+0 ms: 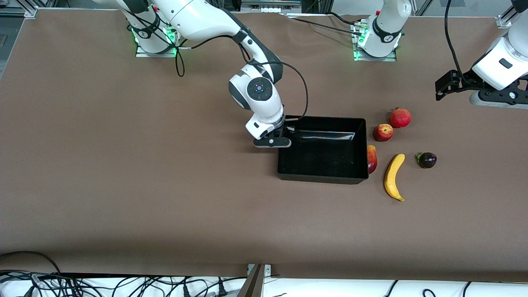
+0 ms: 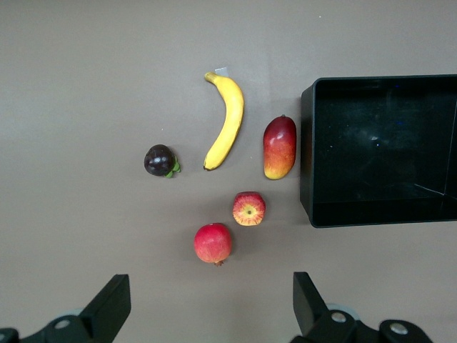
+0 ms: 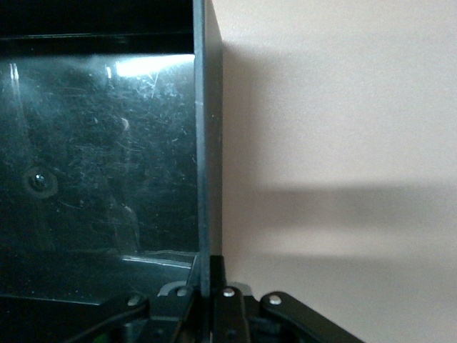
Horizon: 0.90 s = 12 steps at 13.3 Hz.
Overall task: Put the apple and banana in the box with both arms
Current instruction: 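Open the right gripper and withdraw while the left gripper reaches the apple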
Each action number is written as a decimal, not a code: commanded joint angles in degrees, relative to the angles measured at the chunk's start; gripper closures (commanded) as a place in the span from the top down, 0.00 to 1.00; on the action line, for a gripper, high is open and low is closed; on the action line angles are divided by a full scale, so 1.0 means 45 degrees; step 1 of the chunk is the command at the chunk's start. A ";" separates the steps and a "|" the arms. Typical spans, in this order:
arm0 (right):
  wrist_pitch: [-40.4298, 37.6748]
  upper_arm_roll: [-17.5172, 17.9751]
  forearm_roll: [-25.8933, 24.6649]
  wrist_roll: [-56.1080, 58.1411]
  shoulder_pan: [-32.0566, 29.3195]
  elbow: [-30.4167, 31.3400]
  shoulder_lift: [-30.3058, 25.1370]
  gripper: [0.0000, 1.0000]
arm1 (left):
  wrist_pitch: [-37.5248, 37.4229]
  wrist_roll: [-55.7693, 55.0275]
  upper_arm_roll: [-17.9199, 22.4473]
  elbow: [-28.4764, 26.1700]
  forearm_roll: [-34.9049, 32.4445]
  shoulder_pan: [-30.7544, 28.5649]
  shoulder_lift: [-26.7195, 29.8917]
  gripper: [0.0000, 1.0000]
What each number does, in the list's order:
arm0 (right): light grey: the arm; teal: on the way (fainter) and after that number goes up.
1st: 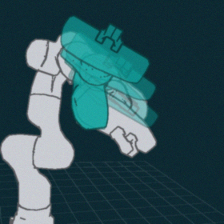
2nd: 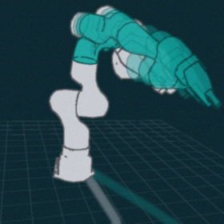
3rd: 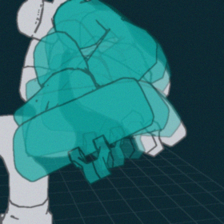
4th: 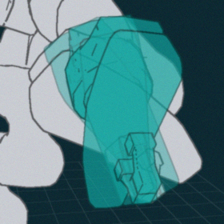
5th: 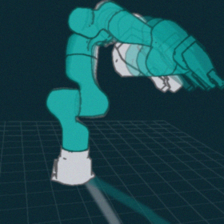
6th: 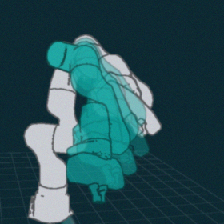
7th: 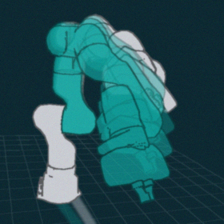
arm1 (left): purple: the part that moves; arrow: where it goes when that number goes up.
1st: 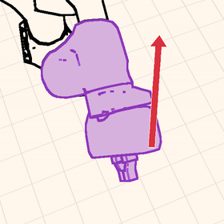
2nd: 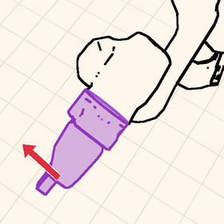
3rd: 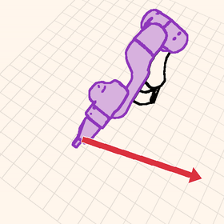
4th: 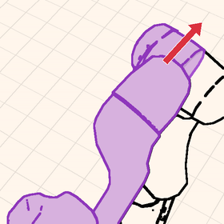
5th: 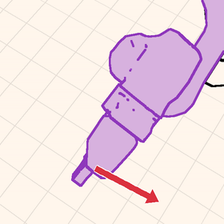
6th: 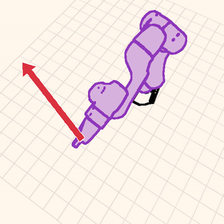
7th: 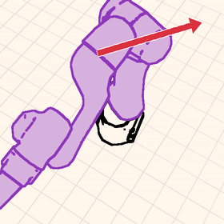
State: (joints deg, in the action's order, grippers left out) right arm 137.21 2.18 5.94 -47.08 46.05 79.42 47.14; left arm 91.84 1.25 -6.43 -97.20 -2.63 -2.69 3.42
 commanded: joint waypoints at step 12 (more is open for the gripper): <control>-0.3122 -0.1592 0.0124 0.1139 -0.0348 -0.1242 -0.2011 1.00 | -0.0465 0.0130 -0.0307 0.0311 -0.0100 0.0051 -0.0658 1.00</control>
State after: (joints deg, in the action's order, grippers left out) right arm 129.45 -2.18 6.10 -45.91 46.16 73.29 44.72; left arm 91.55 1.33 -6.74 -97.22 -2.63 -2.61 3.20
